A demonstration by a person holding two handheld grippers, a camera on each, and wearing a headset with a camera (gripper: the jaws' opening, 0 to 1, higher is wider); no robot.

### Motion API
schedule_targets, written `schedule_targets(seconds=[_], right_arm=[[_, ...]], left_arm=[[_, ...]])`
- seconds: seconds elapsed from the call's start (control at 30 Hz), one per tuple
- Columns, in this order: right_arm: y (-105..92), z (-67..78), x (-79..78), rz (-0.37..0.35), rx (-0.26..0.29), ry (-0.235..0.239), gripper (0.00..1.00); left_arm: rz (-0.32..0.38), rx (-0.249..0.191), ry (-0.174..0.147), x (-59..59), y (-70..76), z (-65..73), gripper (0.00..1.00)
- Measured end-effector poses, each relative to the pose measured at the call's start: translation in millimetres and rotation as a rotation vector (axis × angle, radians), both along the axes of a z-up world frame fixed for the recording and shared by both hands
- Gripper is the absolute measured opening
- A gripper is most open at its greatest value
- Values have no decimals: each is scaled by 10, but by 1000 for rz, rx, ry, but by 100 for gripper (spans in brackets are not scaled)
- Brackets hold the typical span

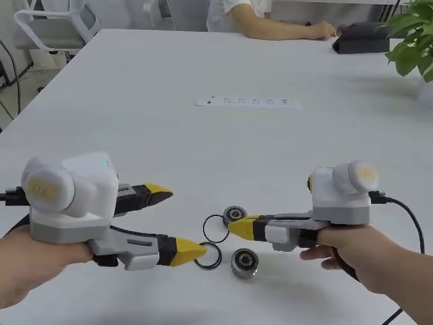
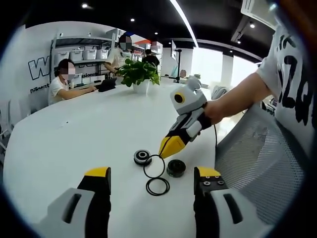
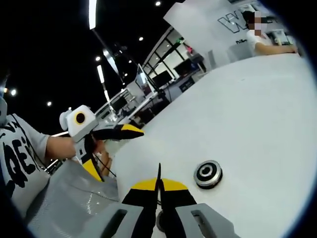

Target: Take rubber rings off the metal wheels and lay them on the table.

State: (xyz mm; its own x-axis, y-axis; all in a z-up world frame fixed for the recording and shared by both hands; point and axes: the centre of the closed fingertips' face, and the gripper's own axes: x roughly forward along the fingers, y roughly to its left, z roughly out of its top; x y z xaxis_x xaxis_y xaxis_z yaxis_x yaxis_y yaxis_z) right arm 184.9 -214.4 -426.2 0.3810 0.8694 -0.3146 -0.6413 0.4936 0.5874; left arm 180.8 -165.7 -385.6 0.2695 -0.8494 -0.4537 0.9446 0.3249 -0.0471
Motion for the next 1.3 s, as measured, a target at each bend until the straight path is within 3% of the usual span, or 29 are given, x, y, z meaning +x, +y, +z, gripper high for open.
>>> schedule_targets(seconds=[0.37, 0.73, 1.3], right_arm=[[158, -124, -68, 65, -28, 47, 0], [239, -221, -69, 86, -54, 85, 0], [216, -335, -33, 73, -131, 84, 2]], left_arm=[[18, -7, 1, 0, 86, 39, 69], [31, -9, -2, -7, 153, 72, 70], [46, 1, 3, -4, 214, 32, 69]])
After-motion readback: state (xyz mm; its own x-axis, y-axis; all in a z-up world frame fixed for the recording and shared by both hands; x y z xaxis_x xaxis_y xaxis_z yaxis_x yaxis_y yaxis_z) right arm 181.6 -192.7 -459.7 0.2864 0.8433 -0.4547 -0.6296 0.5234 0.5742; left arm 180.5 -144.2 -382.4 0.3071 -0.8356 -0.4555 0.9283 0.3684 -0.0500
